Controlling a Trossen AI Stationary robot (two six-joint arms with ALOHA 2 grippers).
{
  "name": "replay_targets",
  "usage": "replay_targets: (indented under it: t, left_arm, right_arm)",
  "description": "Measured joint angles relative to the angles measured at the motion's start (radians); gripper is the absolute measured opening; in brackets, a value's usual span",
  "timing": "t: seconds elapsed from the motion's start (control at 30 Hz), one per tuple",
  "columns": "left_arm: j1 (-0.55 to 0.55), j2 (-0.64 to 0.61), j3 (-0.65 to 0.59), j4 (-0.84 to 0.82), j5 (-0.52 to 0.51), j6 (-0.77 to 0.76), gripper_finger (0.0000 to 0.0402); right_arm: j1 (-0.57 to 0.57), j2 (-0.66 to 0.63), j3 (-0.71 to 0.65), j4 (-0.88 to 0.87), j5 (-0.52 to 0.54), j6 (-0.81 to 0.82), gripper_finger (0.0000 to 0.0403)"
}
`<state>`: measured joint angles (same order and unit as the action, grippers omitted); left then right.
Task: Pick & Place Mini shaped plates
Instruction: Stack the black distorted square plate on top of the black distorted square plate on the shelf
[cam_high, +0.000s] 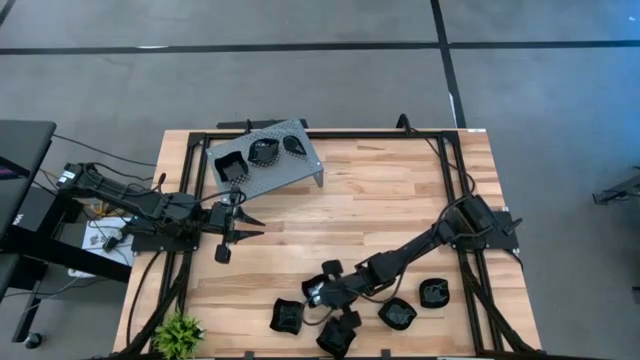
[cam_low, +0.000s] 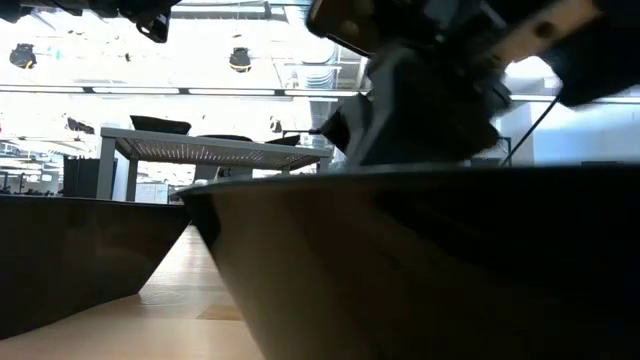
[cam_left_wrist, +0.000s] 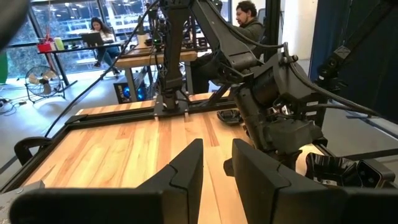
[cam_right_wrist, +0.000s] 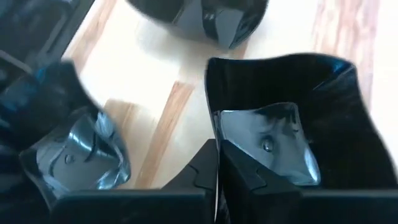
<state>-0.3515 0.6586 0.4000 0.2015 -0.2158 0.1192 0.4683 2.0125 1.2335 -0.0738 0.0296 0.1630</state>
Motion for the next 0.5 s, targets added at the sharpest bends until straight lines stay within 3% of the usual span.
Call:
replay_targets:
  t: [0.13,0.5]
  left_arm:
    - [0.0,-0.002,0.0,0.002,0.0,0.023,0.0088]
    - [0.0,-0.02,0.001,0.062,-0.02,0.115,0.0088]
  right_arm:
    - [-0.019,0.0,0.06,-0.03,-0.008,0.003,0.001]
    - [-0.131,0.001,0.341,-0.475,0.066,-0.059,0.0003]
